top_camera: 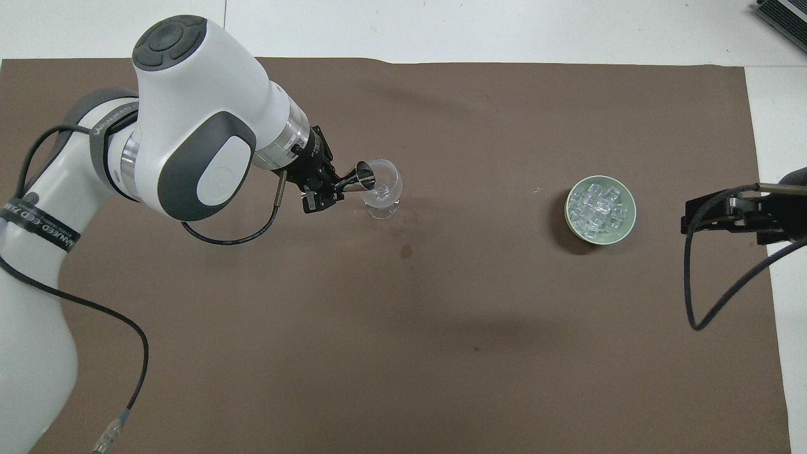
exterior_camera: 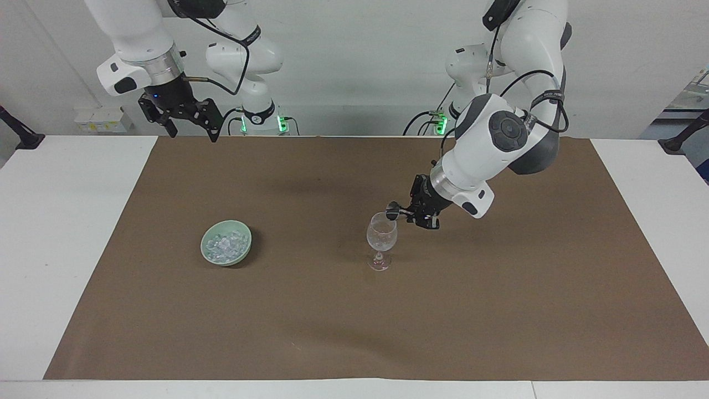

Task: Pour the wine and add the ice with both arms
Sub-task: 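Tilt the bottle over the clear glass with the left gripper, then hold the tilted bottle over the glass with the left gripper, pouring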

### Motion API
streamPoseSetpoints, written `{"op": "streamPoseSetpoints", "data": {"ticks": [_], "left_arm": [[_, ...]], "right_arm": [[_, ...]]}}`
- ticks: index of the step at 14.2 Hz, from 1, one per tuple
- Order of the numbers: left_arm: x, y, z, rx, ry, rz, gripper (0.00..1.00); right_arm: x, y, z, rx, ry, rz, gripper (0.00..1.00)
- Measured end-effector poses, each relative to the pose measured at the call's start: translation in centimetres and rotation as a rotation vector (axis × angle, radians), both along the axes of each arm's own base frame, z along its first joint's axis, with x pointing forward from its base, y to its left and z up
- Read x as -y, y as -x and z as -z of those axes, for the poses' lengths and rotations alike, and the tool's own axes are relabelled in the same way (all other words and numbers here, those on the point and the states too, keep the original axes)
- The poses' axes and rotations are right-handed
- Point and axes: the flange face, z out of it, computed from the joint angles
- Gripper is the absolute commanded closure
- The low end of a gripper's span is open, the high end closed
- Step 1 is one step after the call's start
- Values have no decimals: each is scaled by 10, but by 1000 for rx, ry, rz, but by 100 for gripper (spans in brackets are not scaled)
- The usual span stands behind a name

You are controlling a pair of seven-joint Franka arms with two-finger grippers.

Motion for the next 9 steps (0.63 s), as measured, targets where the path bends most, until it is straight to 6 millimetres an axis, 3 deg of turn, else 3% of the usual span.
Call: {"op": "streamPoseSetpoints", "data": {"ticks": [9], "left_arm": [[16, 11, -1, 1, -72, 19, 100]], "right_arm": [[0, 0, 0, 1, 0, 1, 0]]}}
